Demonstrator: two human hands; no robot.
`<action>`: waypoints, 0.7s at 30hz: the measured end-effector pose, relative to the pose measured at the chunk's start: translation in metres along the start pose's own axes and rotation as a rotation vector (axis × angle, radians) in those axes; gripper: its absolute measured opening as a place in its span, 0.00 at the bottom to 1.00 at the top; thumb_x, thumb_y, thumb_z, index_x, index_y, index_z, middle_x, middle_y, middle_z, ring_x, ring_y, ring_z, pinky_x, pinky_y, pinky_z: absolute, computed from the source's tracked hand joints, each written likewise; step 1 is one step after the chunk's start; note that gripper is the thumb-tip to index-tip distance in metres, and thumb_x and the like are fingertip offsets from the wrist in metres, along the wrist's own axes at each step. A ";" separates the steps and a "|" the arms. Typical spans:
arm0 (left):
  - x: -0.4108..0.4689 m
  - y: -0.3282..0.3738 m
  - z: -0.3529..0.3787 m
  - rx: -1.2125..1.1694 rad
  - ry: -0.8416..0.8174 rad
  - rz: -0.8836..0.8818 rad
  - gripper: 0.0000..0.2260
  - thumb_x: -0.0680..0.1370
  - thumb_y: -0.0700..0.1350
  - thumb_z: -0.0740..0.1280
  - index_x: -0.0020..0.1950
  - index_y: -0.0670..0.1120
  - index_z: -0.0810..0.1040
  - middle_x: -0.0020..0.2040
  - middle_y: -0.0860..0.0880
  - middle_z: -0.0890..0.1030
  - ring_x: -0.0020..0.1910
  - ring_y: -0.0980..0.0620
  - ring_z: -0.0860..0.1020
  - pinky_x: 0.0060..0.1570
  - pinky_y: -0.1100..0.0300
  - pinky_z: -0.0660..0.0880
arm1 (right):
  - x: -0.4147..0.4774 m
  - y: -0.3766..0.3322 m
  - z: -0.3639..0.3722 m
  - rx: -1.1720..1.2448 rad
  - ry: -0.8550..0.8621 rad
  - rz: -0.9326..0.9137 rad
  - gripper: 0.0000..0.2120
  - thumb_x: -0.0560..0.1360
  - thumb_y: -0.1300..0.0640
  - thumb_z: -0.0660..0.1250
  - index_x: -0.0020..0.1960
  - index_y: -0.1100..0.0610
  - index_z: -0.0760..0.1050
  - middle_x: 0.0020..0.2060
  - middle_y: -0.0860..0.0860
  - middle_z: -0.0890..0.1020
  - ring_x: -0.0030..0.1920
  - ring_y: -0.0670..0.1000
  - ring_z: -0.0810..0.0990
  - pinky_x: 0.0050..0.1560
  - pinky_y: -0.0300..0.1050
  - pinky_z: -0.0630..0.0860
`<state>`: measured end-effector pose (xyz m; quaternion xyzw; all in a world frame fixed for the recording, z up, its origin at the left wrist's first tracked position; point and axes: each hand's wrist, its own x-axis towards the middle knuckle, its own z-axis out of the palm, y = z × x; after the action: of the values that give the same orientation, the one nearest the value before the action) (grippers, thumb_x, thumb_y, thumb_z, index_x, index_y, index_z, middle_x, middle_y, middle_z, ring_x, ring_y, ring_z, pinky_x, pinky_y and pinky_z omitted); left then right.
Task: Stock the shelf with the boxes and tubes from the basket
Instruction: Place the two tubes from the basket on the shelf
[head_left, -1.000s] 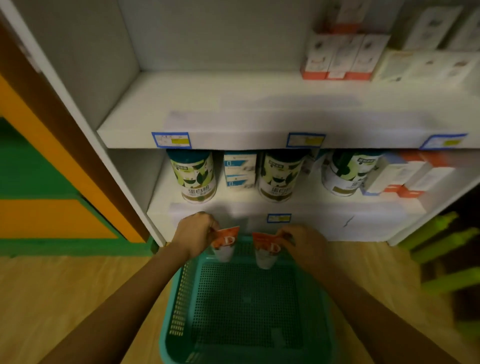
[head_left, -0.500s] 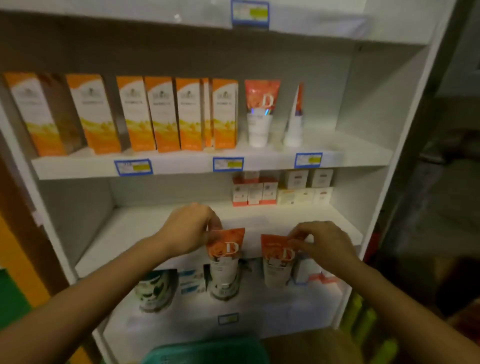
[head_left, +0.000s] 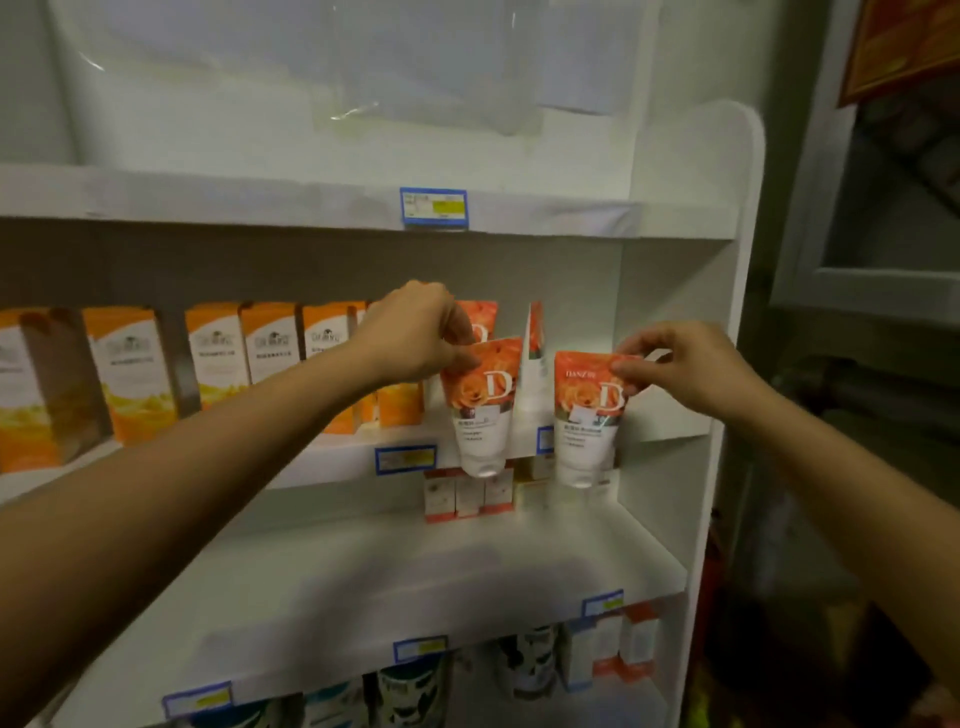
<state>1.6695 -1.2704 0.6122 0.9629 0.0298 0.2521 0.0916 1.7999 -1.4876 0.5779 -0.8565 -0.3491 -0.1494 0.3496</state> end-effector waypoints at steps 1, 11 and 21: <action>0.009 0.001 -0.001 -0.007 0.018 -0.015 0.11 0.72 0.47 0.70 0.51 0.43 0.83 0.49 0.47 0.85 0.44 0.52 0.81 0.50 0.50 0.80 | 0.009 0.001 -0.002 0.000 0.027 0.011 0.06 0.73 0.55 0.68 0.48 0.55 0.79 0.37 0.46 0.80 0.39 0.46 0.82 0.46 0.41 0.77; 0.057 -0.003 0.022 0.006 0.145 -0.139 0.13 0.74 0.47 0.68 0.57 0.44 0.81 0.55 0.45 0.83 0.52 0.49 0.80 0.48 0.56 0.74 | 0.067 0.018 0.015 0.009 0.266 0.145 0.10 0.73 0.57 0.68 0.53 0.59 0.79 0.43 0.53 0.80 0.42 0.49 0.79 0.49 0.45 0.76; 0.087 -0.007 0.051 0.074 0.194 -0.161 0.13 0.76 0.48 0.67 0.57 0.45 0.80 0.54 0.46 0.83 0.52 0.48 0.80 0.50 0.54 0.77 | 0.099 0.015 0.031 -0.006 0.313 0.184 0.12 0.73 0.59 0.69 0.54 0.61 0.80 0.52 0.59 0.83 0.51 0.56 0.81 0.56 0.49 0.77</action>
<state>1.7704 -1.2628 0.6096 0.9311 0.1248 0.3349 0.0726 1.8814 -1.4247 0.5980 -0.8520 -0.2103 -0.2496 0.4095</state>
